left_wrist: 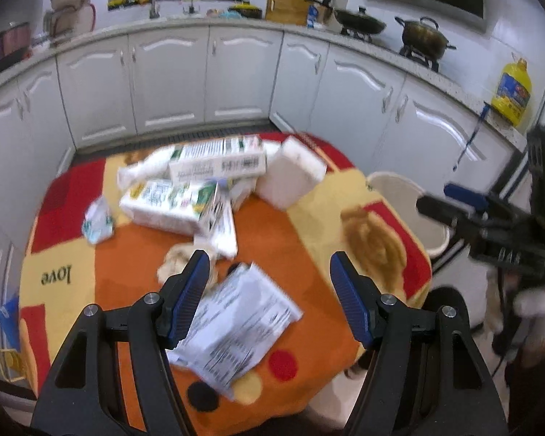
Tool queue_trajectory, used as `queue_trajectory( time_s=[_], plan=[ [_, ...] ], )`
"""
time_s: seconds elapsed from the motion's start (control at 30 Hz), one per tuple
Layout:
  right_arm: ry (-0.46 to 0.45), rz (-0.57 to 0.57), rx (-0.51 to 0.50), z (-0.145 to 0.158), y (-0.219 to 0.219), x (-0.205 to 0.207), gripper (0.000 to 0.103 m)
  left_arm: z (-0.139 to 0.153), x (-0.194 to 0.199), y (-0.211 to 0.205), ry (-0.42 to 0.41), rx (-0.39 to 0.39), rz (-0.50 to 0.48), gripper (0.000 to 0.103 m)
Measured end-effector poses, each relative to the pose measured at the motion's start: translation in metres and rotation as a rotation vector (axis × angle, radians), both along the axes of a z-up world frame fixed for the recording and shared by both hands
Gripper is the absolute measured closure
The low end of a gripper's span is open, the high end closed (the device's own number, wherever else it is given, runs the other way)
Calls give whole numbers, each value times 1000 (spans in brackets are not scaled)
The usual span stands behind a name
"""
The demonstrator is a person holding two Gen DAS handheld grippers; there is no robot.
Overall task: Collect trash
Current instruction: 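Grasp the white printed packet with left tool while right tool grasps white sponge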
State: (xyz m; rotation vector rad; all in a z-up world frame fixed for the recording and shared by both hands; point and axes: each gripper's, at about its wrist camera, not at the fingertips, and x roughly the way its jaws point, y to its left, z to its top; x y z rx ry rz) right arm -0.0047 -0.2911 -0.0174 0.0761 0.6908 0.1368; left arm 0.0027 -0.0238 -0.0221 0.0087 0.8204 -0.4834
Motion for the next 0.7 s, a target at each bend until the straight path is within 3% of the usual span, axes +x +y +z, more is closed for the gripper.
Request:
queue_trajectory(
  time_s=[0.4,0.7],
  plan=[
    [46,67,7,-13,26,14,11,-41,1,14,61,60,-69,30],
    [80,92,25,-20,35,30,11,-69,13,-3,83,165,-150,30]
  ],
)
